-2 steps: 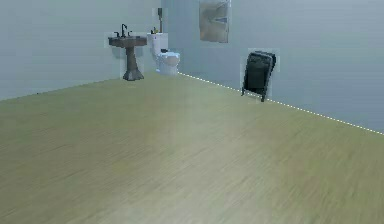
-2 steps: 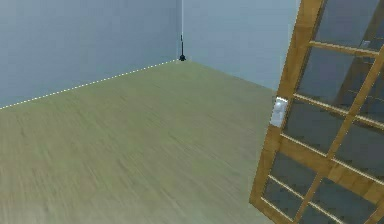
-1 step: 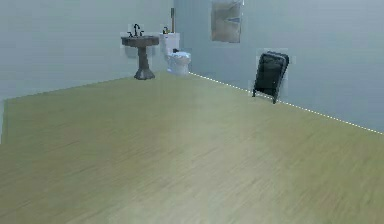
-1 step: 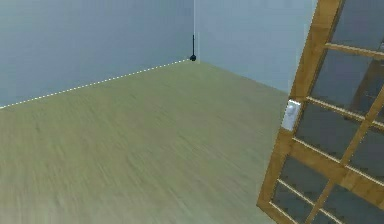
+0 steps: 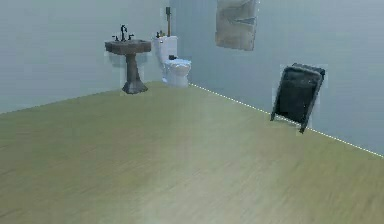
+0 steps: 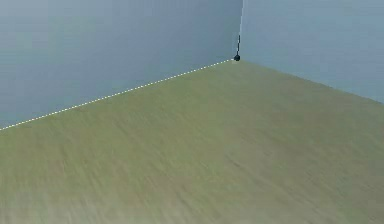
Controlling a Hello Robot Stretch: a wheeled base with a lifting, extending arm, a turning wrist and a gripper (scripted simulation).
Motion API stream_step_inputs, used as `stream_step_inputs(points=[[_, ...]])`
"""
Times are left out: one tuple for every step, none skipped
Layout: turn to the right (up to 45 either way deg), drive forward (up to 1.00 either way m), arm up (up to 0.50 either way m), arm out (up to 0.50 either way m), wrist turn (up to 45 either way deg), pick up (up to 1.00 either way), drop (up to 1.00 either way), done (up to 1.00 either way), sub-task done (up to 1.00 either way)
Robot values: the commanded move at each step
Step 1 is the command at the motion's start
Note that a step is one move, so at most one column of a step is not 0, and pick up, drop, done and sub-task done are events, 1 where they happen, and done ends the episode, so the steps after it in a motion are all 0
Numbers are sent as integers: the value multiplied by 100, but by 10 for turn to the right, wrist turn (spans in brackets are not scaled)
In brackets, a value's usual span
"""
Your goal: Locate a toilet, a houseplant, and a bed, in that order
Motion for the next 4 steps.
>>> stream_step_inputs(points=[[0,100,0,0,0,0,0,0,0],[0,100,0,0,0,0,0,0,0],[0,100,0,0,0,0,0,0,0],[0,45,0,0,0,0,0,0,0]])
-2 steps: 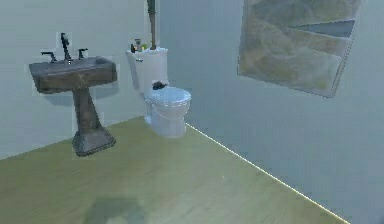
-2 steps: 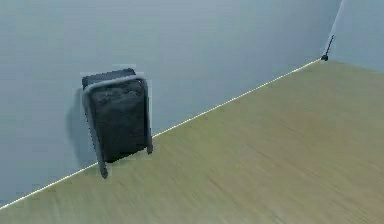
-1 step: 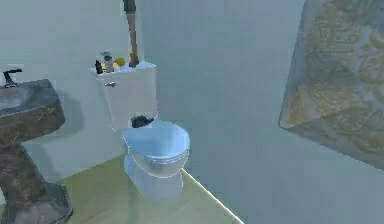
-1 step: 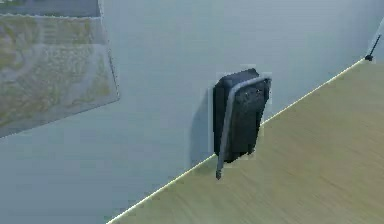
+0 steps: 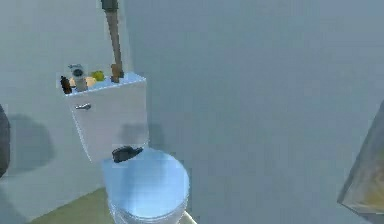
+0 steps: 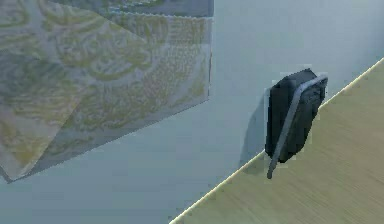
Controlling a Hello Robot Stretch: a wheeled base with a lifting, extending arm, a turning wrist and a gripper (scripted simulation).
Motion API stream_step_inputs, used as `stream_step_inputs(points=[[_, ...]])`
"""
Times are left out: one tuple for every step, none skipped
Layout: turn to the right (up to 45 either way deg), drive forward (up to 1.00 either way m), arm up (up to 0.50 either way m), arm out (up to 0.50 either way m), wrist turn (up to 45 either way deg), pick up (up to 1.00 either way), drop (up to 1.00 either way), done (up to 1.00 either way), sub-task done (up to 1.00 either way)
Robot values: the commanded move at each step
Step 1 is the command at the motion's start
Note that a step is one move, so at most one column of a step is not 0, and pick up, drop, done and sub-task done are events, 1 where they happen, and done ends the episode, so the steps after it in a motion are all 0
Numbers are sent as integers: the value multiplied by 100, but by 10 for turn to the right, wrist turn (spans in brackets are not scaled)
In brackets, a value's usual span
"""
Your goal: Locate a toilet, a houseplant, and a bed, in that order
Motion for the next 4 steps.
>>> stream_step_inputs(points=[[-180,0,0,0,0,0,0,0,0],[0,0,0,0,0,0,0,0,100],[-450,0,0,0,0,0,0,0,0],[-450,0,0,0,0,0,0,0,0]])
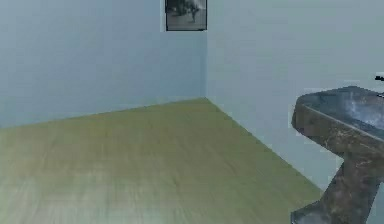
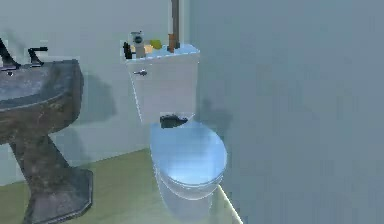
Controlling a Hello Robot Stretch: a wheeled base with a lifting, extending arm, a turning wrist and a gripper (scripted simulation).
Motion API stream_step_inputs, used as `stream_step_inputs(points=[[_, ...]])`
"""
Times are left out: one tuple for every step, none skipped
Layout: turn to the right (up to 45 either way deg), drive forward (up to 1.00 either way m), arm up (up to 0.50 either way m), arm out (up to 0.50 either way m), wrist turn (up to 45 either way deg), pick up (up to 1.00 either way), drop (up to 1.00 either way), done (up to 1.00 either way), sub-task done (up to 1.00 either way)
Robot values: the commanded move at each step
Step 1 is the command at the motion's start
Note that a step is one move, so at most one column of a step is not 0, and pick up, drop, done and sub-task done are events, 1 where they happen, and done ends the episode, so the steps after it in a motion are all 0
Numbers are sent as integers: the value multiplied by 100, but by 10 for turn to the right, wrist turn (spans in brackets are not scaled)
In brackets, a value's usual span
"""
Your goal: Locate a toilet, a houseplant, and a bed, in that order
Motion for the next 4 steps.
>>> stream_step_inputs(points=[[-450,0,0,0,0,0,0,0,0],[-240,0,0,0,0,0,0,0,0],[0,100,0,0,0,0,0,0,0],[0,100,0,0,0,0,0,0,0]])
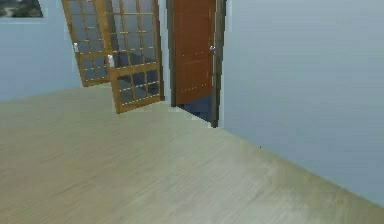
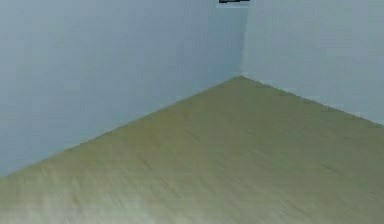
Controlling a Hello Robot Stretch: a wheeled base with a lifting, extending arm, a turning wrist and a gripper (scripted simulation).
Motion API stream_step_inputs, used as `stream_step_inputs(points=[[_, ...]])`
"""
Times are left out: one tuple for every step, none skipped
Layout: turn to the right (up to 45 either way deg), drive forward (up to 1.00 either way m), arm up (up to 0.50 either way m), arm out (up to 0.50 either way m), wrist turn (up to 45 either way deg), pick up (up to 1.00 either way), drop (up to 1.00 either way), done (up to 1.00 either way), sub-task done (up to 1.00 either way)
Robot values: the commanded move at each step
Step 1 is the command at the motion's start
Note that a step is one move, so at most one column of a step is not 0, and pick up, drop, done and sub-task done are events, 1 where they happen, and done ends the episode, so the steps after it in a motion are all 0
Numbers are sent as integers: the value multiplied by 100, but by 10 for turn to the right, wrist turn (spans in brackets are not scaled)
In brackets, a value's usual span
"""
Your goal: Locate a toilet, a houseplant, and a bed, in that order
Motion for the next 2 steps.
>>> stream_step_inputs(points=[[0,100,0,0,0,0,0,0,0],[-30,0,0,0,0,0,0,0,0]])
